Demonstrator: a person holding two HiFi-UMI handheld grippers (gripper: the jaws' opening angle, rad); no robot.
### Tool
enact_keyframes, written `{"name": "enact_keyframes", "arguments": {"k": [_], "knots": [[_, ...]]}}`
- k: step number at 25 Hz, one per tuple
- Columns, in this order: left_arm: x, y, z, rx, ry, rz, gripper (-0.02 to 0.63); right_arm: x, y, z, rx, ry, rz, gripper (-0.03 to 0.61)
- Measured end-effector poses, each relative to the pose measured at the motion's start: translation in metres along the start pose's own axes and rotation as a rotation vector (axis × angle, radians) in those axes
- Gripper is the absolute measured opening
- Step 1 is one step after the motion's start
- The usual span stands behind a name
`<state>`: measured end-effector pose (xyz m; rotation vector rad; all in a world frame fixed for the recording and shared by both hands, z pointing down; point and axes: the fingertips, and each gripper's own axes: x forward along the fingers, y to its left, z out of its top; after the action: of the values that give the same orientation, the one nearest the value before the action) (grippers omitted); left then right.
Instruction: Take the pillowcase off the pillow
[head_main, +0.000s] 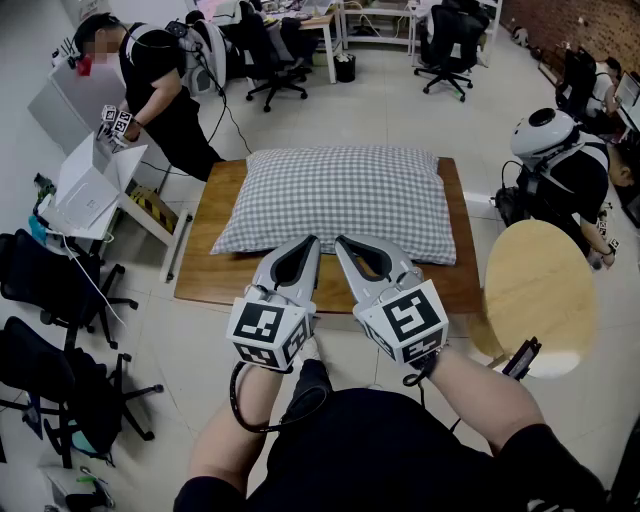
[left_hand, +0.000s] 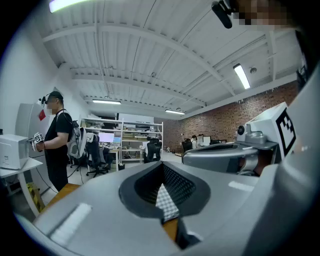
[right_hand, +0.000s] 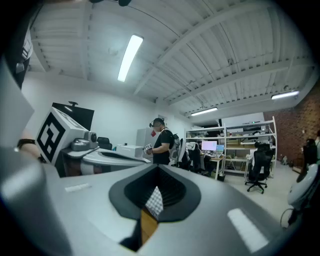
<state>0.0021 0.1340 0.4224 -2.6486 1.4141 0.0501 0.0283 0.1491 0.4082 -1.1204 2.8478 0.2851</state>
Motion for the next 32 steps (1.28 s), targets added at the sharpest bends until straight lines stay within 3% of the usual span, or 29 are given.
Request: {"name": "enact_keyframes", "arguments": {"k": [7, 22, 28, 32], "knots": [[0.015, 0.089, -0.023, -0.041, 0.006, 0.038, 0.003, 0.085, -0.006, -0.024, 0.017, 0.019, 0.019, 0.002], [0.077, 0.332, -0.082, -0.283, 0.079, 0.083, 0.003, 0.34, -0.021, -0.063, 0.034, 0.148, 0.091, 0.001], [0.091, 0.388, -0.096, -0.354, 0.118, 0.083, 0.003, 0.4, -0.021, -0.075, 0.05, 0.211, 0.095, 0.002], [0.097, 0.451, -0.103, -0.431, 0.14, 0.09, 0.004, 0.462, -0.019, -0.076, 0.05, 0.263, 0.098, 0.002]]}}
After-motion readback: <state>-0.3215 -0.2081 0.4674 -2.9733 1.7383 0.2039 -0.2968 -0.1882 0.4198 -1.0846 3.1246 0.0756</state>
